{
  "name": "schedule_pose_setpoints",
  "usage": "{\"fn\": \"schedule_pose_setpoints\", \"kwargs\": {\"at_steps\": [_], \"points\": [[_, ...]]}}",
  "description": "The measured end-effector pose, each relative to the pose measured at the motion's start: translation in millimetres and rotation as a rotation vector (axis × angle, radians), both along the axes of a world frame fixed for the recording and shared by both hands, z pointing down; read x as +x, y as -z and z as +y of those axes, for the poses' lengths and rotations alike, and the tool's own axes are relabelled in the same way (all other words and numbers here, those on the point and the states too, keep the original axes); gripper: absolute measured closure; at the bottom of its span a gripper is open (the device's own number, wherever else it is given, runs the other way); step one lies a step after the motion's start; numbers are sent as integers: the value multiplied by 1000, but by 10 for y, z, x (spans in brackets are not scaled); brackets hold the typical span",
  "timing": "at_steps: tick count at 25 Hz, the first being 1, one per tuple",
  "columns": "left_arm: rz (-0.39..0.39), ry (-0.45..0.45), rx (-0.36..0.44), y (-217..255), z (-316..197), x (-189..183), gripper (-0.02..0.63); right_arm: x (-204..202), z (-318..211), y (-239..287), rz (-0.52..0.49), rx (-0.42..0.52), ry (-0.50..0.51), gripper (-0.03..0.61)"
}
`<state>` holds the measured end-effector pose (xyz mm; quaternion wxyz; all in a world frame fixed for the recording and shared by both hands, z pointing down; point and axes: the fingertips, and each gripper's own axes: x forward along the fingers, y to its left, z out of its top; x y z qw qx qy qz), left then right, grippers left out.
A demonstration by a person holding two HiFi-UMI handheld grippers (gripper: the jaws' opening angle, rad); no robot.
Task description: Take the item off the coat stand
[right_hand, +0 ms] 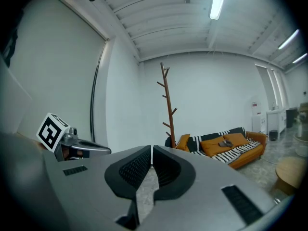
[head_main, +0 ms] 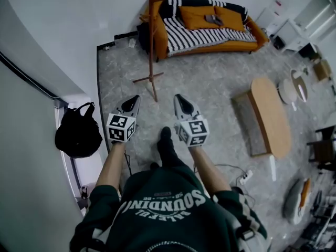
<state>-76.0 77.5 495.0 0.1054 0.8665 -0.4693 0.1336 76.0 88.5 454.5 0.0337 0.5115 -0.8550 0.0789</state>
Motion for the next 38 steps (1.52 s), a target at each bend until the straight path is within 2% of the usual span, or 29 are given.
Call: {"fn": "schedule_pose_setpoints", "kwargs": {"at_steps": [6,18,23,30,38], "points": [[-14,5,-20,-43,-566,-56,614,-136,-584,-31,20,-6,34,578],[-30,63,-31,44,-1878,-51,614,-171,-2093,96,6,0,111,578],[-21,118,-24,56,-2381,-84,614,-203,-2562,43,64,4,170,578],[-12,144,-30,23,-2649,8,614,-94,-2958,40,46,1,177,578],[-5,178,-31,-48,-2836,-155,614,-293,-3125,-122,37,-20,211,578]]}}
